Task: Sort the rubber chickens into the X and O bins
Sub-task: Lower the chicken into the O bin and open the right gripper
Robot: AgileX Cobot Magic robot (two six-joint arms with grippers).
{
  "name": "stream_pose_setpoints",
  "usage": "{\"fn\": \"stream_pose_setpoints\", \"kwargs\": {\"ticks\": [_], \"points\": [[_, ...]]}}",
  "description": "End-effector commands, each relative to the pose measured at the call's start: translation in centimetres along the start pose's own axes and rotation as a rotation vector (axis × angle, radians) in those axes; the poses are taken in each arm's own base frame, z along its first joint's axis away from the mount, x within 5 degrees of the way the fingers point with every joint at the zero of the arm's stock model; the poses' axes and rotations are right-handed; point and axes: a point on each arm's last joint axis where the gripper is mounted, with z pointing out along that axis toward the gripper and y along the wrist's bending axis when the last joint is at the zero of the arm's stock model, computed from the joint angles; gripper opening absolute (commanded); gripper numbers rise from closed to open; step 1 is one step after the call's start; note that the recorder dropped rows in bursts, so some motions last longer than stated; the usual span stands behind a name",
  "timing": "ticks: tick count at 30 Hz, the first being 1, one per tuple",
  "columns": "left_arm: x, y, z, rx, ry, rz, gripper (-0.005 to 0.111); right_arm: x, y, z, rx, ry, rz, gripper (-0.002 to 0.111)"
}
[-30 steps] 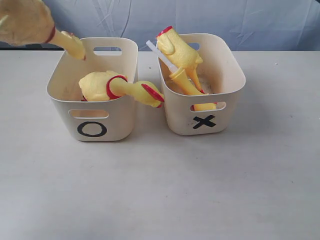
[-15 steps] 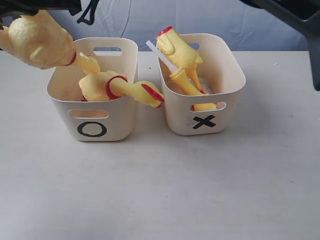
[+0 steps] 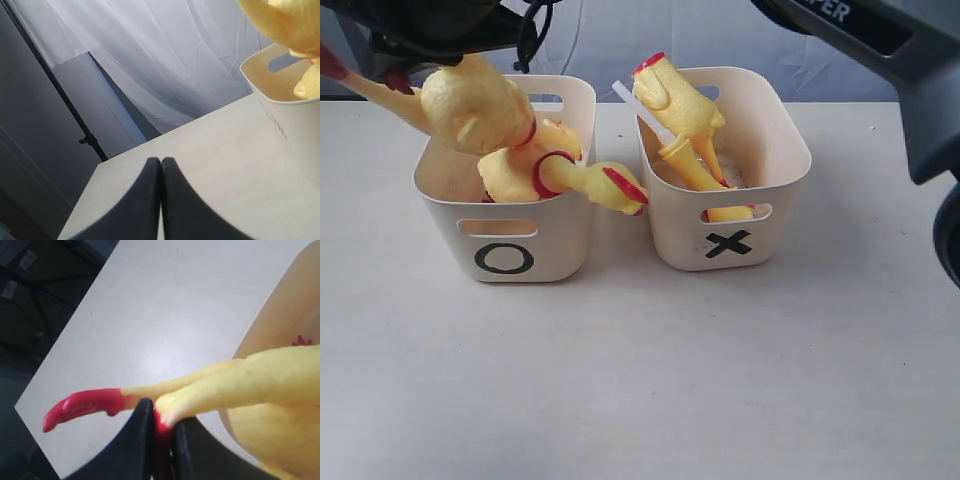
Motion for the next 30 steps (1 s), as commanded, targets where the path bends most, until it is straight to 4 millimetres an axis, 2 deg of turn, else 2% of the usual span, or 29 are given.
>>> {"fn": "stream_pose_setpoints", "kwargs": {"ticks": [1, 5, 11, 16, 18, 24, 30], "points": [[-0.1, 0.0, 0.0, -0.003, -0.009, -0.012, 0.000, -0.2, -0.9, 0.6, 0.029, -0.003, 0.038, -0.001], [-0.1, 0.0, 0.0, -0.003, -0.009, -0.012, 0.000, 0.2, -1.5, 1.8, 0.038, 0.018, 0.056, -0.001], [-0.1, 0.0, 0.0, -0.003, -0.009, -0.012, 0.000, 0.2, -1.7, 2.1, 0.049, 0.014, 0.075, 0.001], [-0.1, 0.0, 0.0, -0.003, -0.009, -0.012, 0.000, 0.2, -1.6, 2.1, 0.044, 0.014, 0.078, 0.028], [-0.1, 0.0, 0.0, -0.003, -0.009, -0.012, 0.000, 0.3, -1.4, 2.0, 0.038, 0.016, 0.079, 0.032], [-0.1, 0.0, 0.0, -0.003, -0.009, -0.012, 0.000, 0.5, -0.6, 0.9, 0.033, 0.050, 0.073, 0.034], [-0.1, 0.0, 0.0, -0.003, -0.009, -0.012, 0.000, 0.6, -0.2, -0.4, 0.038, 0.078, 0.067, 0.058]]}}
